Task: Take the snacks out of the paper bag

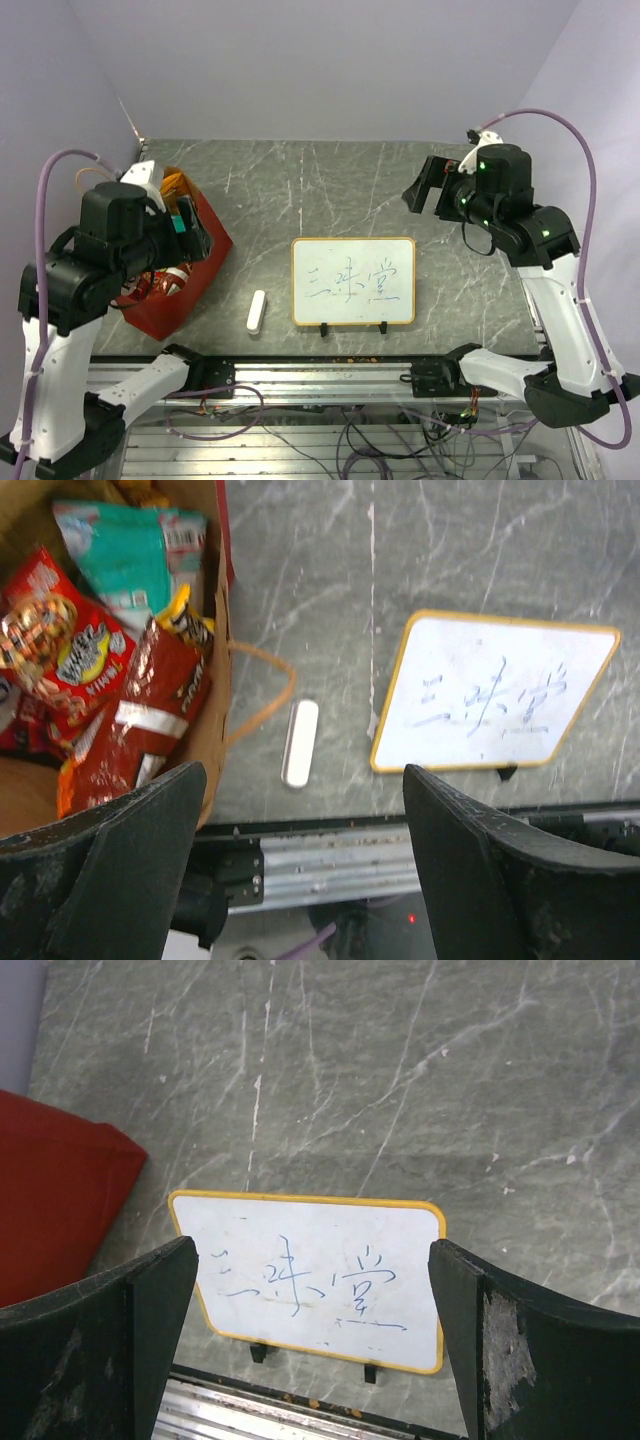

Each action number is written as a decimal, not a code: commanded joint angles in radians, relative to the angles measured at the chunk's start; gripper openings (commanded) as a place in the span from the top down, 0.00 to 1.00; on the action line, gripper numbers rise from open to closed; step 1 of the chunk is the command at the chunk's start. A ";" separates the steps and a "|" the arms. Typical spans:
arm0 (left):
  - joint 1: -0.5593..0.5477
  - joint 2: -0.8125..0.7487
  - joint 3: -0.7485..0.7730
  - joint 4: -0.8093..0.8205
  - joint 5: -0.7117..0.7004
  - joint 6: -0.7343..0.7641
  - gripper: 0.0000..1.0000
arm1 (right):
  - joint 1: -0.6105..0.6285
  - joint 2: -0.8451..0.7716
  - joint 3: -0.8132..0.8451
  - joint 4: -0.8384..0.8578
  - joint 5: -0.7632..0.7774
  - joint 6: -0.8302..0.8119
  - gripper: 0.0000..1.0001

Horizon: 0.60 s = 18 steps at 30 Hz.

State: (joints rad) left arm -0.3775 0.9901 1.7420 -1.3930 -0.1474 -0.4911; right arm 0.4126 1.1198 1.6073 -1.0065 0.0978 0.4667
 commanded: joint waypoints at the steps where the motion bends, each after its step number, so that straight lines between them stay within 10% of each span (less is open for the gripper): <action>1: 0.008 -0.049 -0.096 -0.047 0.104 -0.033 0.09 | 0.005 0.019 -0.024 0.070 -0.053 0.004 0.00; 18: 0.008 0.060 -0.059 -0.106 -0.009 0.027 0.16 | 0.005 -0.002 -0.156 0.070 -0.312 0.087 0.00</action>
State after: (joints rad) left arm -0.3763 1.1042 1.6371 -1.4460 -0.1123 -0.4820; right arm 0.4137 1.1458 1.4822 -0.9272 -0.1436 0.5213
